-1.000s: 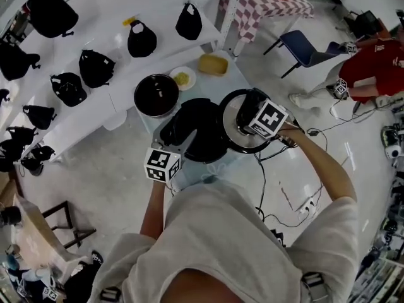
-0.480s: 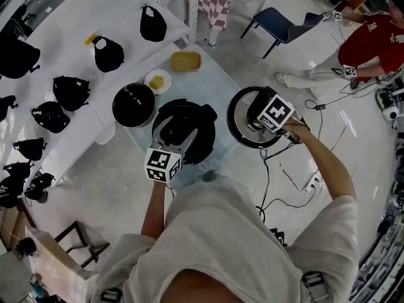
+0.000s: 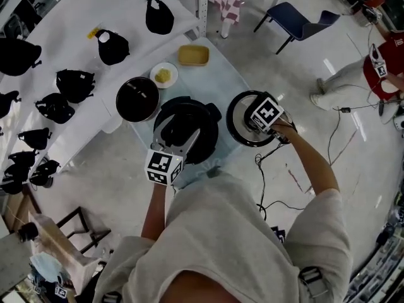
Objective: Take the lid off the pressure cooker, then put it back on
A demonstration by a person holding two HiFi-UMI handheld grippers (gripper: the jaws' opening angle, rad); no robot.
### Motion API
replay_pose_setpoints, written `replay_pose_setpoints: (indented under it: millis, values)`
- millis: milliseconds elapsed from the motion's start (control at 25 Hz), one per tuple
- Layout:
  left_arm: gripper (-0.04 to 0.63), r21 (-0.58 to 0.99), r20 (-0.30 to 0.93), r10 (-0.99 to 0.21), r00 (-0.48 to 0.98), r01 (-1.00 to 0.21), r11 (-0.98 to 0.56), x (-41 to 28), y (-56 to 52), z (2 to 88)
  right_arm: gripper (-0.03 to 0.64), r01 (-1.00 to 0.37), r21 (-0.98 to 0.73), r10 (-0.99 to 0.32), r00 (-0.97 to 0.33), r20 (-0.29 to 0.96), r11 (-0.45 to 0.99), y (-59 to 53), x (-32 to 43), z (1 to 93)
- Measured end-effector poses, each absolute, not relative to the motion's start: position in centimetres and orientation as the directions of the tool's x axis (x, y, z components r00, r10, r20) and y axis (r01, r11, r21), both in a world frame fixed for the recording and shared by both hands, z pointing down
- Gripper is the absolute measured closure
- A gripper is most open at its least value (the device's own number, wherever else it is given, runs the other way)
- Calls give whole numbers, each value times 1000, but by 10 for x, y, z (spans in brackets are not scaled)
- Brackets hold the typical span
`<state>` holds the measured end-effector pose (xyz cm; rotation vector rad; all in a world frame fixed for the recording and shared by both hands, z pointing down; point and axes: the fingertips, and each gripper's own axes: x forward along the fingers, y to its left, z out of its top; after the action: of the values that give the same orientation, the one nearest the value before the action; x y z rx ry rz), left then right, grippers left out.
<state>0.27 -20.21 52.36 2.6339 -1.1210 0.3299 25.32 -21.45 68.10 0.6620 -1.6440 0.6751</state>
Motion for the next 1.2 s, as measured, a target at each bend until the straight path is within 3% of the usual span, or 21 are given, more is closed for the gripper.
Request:
replay_pose_setpoints:
  millis: [560, 1200]
  values:
    - [275, 109, 360, -730, 581, -803, -586, -29, -199, 523, 345, -755, -98, -26, -151, 988, 648, -240, 232, 789]
    - [275, 120, 370, -744, 557, -822, -556, -48, -188, 529, 341, -738, -85, -28, -139, 990, 669, -226, 222, 816]
